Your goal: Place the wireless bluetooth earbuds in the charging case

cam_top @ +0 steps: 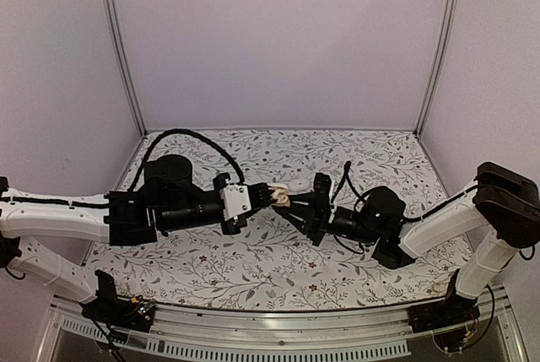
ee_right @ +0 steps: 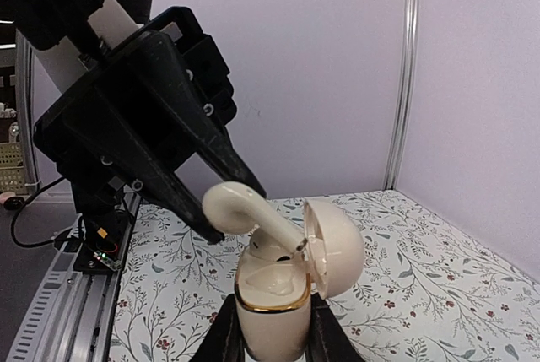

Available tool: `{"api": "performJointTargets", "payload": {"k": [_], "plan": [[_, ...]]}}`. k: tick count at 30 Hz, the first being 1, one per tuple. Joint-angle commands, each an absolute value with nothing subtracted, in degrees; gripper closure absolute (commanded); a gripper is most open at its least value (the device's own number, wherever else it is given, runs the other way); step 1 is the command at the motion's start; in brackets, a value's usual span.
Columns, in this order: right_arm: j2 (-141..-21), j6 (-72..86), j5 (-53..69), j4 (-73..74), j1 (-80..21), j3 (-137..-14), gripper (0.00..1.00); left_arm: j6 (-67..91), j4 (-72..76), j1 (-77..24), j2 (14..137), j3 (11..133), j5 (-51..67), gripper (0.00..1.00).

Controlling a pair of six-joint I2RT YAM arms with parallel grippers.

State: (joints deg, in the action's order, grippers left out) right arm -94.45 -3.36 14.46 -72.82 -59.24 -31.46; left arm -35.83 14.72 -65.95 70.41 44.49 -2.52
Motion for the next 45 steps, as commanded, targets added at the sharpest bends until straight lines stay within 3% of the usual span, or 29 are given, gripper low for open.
{"api": "performJointTargets", "payload": {"k": [1,28,32,39,45], "plan": [[-93.9,-5.7,15.8,-72.5,-59.7,-32.3,1.0,-34.4,9.5,-66.8,68.6,46.8,-0.4,0.92],[-93.9,-7.0,20.1,-68.5,-59.7,-34.4,1.0,-32.8,3.5,-66.7,69.0,47.7,1.9,0.94],[-94.6,-5.3,15.8,-67.4,-59.1,-34.5,1.0,-31.4,5.1,-66.4,68.9,47.1,-1.2,0.84],[-91.9,-0.3,12.7,-64.7,-53.0,-30.8,1.0,-20.4,1.3,-65.8,67.2,45.6,-2.9,0.6],[-86.8,3.4,12.7,-61.2,-49.7,-26.9,1.0,-2.5,-9.7,-67.9,66.9,44.5,3.5,0.59]]}}
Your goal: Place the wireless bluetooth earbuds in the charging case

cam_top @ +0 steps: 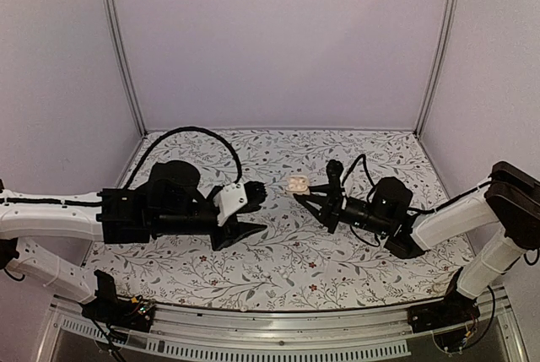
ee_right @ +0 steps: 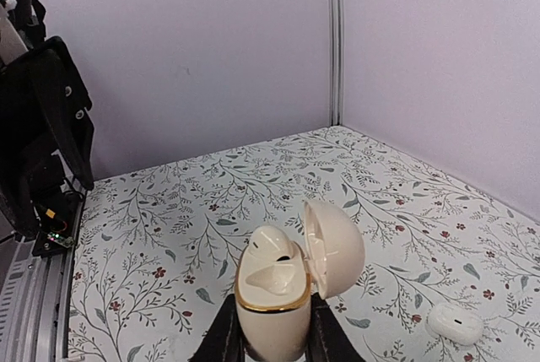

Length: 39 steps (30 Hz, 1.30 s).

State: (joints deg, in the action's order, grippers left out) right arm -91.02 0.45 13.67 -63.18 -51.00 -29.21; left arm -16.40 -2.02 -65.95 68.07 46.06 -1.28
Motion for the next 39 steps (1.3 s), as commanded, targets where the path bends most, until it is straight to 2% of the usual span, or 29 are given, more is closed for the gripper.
{"api": "performJointTargets", "payload": {"k": [1,7,13,21,34,39], "plan": [[-86.1,3.4,12.7,-60.4,-49.5,-26.4,1.0,0.9,-10.1,-68.7,66.5,43.3,5.2,0.59],[-82.6,3.4,12.4,-57.9,-48.4,-23.9,1.0,10.9,-18.9,-76.0,67.7,40.8,5.9,0.6],[-81.1,3.4,13.0,-56.5,-47.5,-23.4,1.0,13.1,-24.1,-80.3,70.7,41.7,6.3,0.62],[-80.0,3.3,13.1,-55.6,-47.2,-23.0,1.0,13.6,-28.9,-82.6,83.3,46.5,3.9,0.63],[-79.5,3.4,14.2,-55.5,-46.8,-23.0,1.0,13.9,-33.5,-82.1,95.5,52.2,-6.7,0.64],[-79.5,3.4,14.4,-55.4,-46.8,-23.2,1.0,13.3,-33.8,-79.2,96.1,53.1,-9.6,0.67]]}}
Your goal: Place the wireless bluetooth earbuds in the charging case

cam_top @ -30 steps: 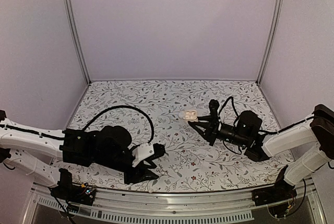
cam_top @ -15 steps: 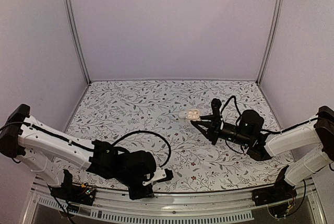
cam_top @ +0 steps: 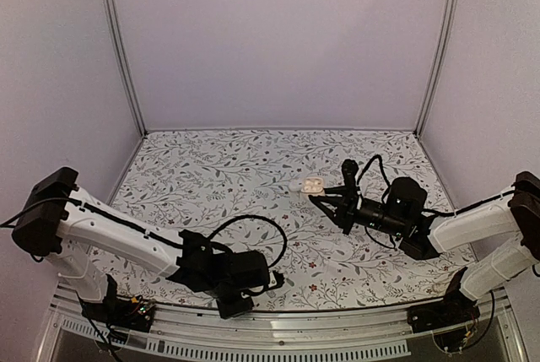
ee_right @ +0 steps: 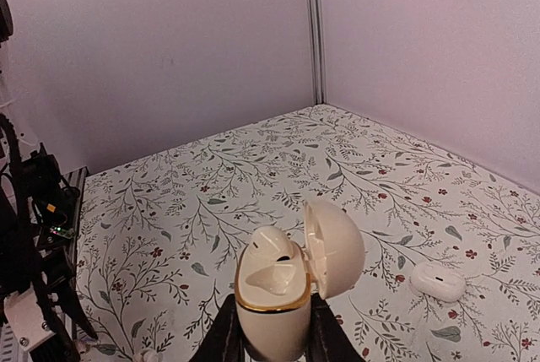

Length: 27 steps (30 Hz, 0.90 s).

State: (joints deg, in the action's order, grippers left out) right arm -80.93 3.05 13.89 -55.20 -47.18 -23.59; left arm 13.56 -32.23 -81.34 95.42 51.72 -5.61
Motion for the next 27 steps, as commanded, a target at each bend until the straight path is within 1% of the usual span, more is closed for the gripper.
{"api": "performJointTargets", "payload": {"k": [1,7,11,12,14,16,18,20,23,27], "plan": [[-79.5,3.4,14.4,-55.4,-46.8,-23.2,1.0,13.1,-33.8,-78.5,96.3,53.3,-10.4,0.68],[-79.9,3.5,14.5,-55.5,-46.8,-23.5,1.0,13.2,-33.0,-72.5,96.9,53.9,-13.1,0.7],[-79.9,3.5,14.5,-55.4,-46.8,-23.7,1.0,18.6,-31.9,-67.2,94.7,53.2,-13.6,0.66],[-79.9,3.5,14.5,-55.4,-46.8,-23.7,1.0,19.9,-31.1,-66.2,93.3,52.9,-13.2,0.65],[-79.9,3.4,14.6,-55.4,-46.8,-23.8,1.0,21.3,-28.6,-65.1,90.3,51.5,-13.1,0.57],[-80.1,3.4,14.8,-55.3,-46.9,-24.0,1.0,21.8,-26.5,-64.2,87.4,50.5,-13.3,0.5],[-80.2,3.4,15.0,-55.2,-46.8,-24.0,1.0,21.6,-25.0,-62.4,85.3,49.4,-11.0,0.48],[-80.1,3.4,15.0,-55.0,-46.8,-24.1,1.0,20.3,-24.4,-61.0,84.4,48.6,-8.1,0.49],[-79.8,3.3,14.8,-54.8,-46.8,-23.9,1.0,17.7,-25.8,-60.8,84.9,48.8,-4.3,0.53],[-79.7,3.3,14.7,-54.8,-46.8,-23.6,1.0,16.0,-31.4,-60.8,88.2,50.7,-0.6,0.59]]}}
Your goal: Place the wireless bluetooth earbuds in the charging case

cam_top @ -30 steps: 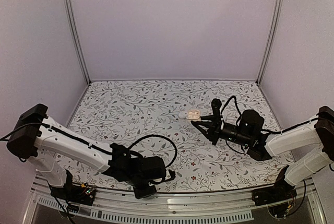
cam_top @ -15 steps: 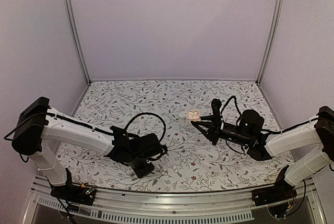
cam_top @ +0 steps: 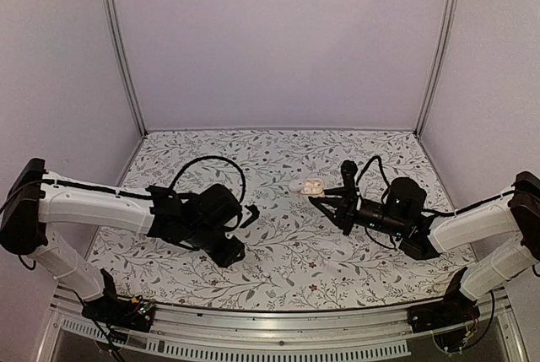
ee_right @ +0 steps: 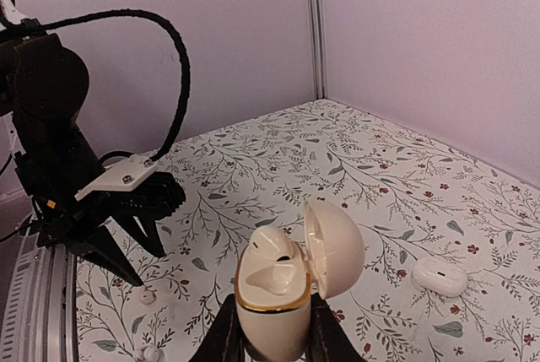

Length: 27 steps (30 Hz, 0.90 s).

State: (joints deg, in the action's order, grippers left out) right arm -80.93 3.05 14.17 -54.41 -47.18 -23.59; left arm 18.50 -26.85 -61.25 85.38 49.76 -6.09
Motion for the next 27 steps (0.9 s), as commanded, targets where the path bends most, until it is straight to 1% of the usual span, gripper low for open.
{"api": "performJointTargets", "payload": {"k": [1,8,10,14,27], "plan": [[-79.7,3.3,14.8,-54.8,-46.8,-23.6,1.0,15.7,-33.4,-60.8,89.4,51.6,-0.6,0.6],[-79.9,3.8,15.0,-55.0,-46.8,-23.7,1.0,14.7,-41.1,-60.8,93.9,56.7,-2.4,0.62],[-79.9,3.8,14.9,-55.0,-46.8,-23.6,1.0,14.1,-42.1,-60.8,95.4,57.3,-2.7,0.64],[-79.7,3.8,14.8,-55.0,-46.8,-23.6,1.0,12.2,-42.3,-60.8,96.7,57.7,-2.7,0.67],[-79.5,3.8,14.4,-55.0,-46.8,-23.3,1.0,7.9,-42.3,-60.9,100.5,59.7,-2.0,0.67]]}}
